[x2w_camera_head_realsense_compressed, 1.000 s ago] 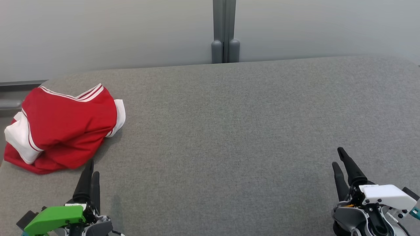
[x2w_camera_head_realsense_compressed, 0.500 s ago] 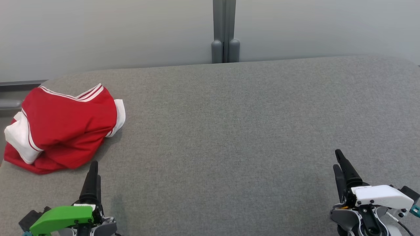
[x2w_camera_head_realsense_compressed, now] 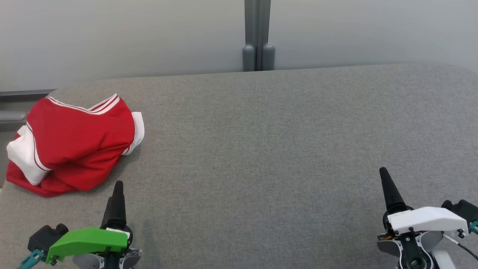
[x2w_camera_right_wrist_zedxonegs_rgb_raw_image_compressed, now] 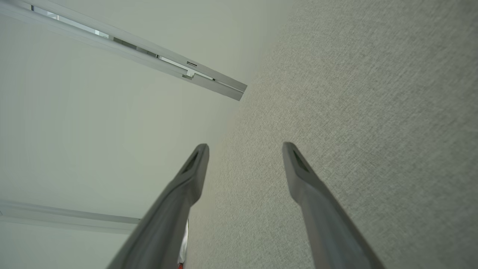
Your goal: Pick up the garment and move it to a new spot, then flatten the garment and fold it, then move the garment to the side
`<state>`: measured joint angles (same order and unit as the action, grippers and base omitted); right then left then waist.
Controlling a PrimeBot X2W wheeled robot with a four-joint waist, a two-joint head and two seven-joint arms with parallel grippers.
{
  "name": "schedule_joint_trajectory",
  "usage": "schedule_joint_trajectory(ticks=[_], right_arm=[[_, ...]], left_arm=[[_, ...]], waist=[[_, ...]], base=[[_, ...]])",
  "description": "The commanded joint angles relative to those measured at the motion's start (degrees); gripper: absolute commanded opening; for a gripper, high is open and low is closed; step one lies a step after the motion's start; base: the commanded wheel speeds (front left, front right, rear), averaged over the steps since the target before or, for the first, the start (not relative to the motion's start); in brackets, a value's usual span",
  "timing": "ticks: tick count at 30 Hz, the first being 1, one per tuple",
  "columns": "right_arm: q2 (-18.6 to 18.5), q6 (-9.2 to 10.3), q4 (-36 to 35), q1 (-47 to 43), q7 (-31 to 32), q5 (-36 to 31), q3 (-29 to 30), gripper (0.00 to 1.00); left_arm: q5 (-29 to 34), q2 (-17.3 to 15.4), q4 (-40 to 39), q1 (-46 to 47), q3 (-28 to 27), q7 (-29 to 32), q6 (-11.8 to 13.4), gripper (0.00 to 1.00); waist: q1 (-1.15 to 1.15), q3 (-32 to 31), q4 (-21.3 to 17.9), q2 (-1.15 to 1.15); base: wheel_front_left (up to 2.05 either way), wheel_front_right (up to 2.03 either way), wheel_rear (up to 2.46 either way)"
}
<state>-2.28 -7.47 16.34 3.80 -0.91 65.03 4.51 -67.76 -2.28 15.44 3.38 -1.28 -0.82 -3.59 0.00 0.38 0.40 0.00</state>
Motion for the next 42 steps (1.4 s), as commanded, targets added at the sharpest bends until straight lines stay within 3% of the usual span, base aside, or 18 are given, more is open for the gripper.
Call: schedule_joint_trajectory(ticks=[1, 16, 42], right_arm=[[-0.3, -0.01, -1.0, 1.4, -0.7, -2.8, -0.3, 1.00], [-0.4, -0.02, -1.6, 1.3, -3.9, -19.8, -1.5, 1.00], [-0.5, -0.02, 0.2, 1.8, -8.1, -38.2, -3.2, 1.00]], left_arm=[[3.3, -0.5, -0.9, 1.0, 0.6, -0.7, 0.2, 1.00], [20.6, -1.1, -2.1, 0.8, 3.5, -4.0, 1.4, 1.00], [38.9, -1.3, -2.0, 0.8, 5.9, -8.2, 2.6, 1.00]], waist=[[0.00, 0.0, 0.1, 0.00], [0.00, -0.1, 0.6, 0.00], [0.00, -0.2, 1.4, 0.00]], base=[[0.00, 0.00, 0.00], [0.00, 0.00, 0.00], [0.00, 0.00, 0.00]])
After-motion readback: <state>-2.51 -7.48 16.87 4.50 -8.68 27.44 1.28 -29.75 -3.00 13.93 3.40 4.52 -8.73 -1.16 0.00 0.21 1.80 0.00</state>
